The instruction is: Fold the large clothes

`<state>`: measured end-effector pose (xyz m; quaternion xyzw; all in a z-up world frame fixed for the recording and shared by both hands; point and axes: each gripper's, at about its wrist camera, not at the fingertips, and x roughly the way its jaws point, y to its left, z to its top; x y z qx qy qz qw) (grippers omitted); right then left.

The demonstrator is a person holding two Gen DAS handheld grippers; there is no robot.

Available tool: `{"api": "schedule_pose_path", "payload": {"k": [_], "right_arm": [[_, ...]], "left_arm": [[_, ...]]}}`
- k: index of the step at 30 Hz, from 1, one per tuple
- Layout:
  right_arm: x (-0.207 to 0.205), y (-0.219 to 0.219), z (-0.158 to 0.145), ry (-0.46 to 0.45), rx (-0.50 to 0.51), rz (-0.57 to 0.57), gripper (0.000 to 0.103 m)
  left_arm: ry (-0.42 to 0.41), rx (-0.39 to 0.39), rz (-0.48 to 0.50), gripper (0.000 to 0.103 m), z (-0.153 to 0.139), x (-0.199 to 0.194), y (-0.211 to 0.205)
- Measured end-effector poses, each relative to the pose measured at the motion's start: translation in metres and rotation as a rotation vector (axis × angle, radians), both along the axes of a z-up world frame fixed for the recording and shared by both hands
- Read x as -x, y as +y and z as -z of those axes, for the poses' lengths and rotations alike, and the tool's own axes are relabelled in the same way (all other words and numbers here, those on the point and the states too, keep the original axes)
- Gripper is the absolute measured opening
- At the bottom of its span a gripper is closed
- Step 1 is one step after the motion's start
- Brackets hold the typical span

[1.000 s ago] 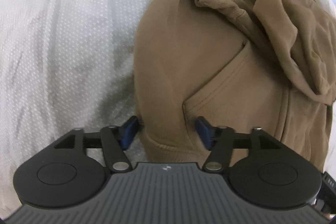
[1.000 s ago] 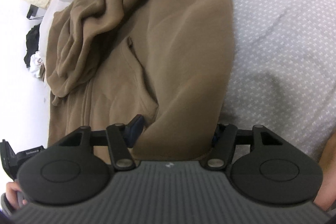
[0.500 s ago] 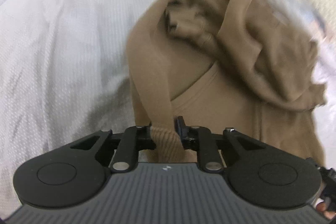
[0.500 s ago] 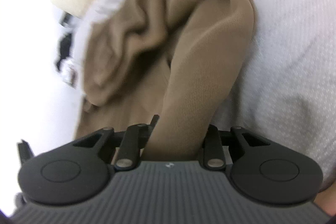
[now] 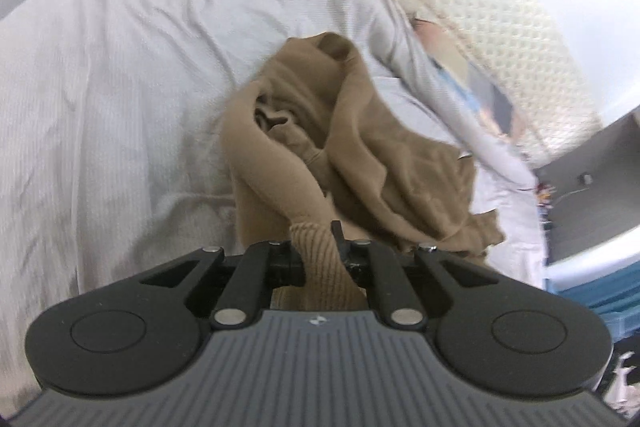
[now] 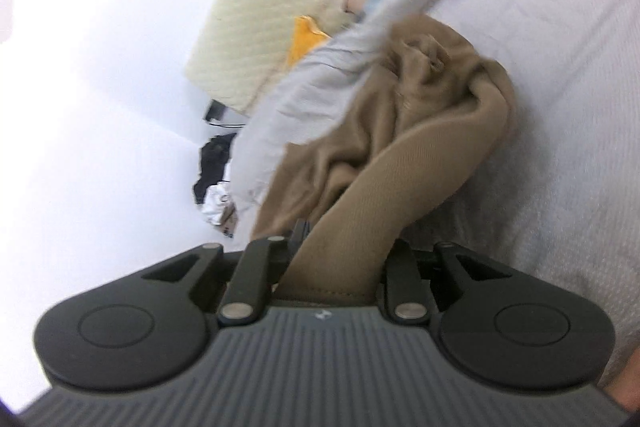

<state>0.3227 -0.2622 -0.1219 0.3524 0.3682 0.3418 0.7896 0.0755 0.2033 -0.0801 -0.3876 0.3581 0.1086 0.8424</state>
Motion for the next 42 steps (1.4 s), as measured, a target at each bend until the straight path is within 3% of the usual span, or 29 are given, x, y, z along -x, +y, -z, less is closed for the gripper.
{"api": "schedule_pose_path", "payload": {"k": [5,11,16,19,21,25,31,35,42], "right_arm": [[0.036,-0.017,-0.024,-0.013,0.018,-0.03,0.023],[0.095,-0.061,-0.019,0.035,0.001,-0.007,0.023],[0.112,-0.07,-0.011,0.064,0.001,0.044,0.023],[0.098,-0.067,-0.015,0.074,-0.029,0.068,0.023],[0.084,-0.068,-0.016,0.12,-0.103,0.107,0.023],[0.042,-0.054,-0.019,0.169,-0.221,0.204,0.023],[-0.041,-0.016,-0.013,0.257,-0.254,0.316,0.024],[-0.089,0.011,0.01,0.323,-0.242,0.384,0.024],[-0.151,0.038,0.064,0.409,-0.205,0.414,0.025]], "left_arm": [[-0.038,0.071,0.037,0.01,-0.008,0.054,-0.007],[-0.073,0.24,0.045,0.01,0.015,0.112,-0.023],[-0.11,0.2,0.065,0.01,0.01,0.108,-0.037],[-0.167,0.218,0.064,0.011,-0.002,0.083,-0.033],[-0.215,0.286,0.026,0.011,-0.007,0.061,-0.028],[-0.274,0.321,-0.02,0.011,-0.019,0.001,-0.02],[-0.236,0.287,-0.097,0.012,-0.02,-0.098,0.004],[-0.172,0.246,-0.127,0.013,-0.003,-0.163,0.021],[-0.129,0.234,-0.145,0.014,0.068,-0.249,0.047]]}}
